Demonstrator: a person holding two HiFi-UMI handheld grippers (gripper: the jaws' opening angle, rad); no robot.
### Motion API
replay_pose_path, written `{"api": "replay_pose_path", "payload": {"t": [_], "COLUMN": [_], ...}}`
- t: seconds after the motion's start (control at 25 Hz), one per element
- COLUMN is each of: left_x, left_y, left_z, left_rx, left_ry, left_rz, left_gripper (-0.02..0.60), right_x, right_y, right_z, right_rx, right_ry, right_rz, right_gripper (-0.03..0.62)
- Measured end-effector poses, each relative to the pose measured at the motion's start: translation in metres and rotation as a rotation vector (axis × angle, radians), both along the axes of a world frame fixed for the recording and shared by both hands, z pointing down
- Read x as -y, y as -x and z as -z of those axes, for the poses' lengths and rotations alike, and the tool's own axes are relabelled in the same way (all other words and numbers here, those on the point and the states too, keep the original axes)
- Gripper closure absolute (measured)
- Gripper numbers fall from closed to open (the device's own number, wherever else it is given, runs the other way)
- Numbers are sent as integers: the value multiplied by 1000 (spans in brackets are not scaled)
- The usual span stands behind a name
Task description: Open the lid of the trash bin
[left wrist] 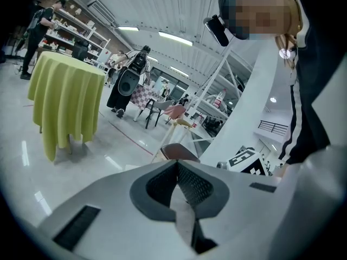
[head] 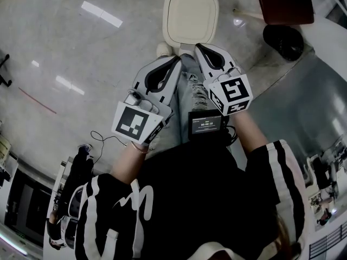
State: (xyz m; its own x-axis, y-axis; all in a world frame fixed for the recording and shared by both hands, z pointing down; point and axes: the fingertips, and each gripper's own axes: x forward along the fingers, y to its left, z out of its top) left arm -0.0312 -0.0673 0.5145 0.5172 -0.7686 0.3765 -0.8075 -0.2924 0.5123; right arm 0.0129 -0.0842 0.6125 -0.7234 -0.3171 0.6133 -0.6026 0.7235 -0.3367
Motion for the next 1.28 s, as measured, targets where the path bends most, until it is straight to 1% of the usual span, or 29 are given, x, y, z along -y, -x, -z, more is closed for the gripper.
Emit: {"api": "replay_pose_path", "payload": {"t": [0.32, 0.56, 0.72, 0.96, 1.16, 1.28], "left_x": [-3, -5, -3, -5, -7, -7], "left_y": [4, 7, 9, 8, 6, 6], "left_z": [-5, -8, -9, -13, -17, -18], "left_rx": [5, 4, 5, 7, 5, 5], "left_ry": [9, 18, 21, 23, 26, 29], "left_rz": [11, 21, 26, 29, 34, 32], "left_gripper": [574, 574, 574, 574, 574, 574], "right_x": [-7, -10, -12, -22, -27, -30], "right_y": [3, 5, 3, -1, -6, -6], "right_z": [-34, -52, -66, -93, -110, -118], "right_rx": [-43, -79, -108, -139, -163, -185], "right_ry": [47, 58, 57, 101, 123, 131], "right_rz": [31, 59, 76, 100, 100, 117], "right_gripper": [590, 591, 590, 591, 591, 590]}}
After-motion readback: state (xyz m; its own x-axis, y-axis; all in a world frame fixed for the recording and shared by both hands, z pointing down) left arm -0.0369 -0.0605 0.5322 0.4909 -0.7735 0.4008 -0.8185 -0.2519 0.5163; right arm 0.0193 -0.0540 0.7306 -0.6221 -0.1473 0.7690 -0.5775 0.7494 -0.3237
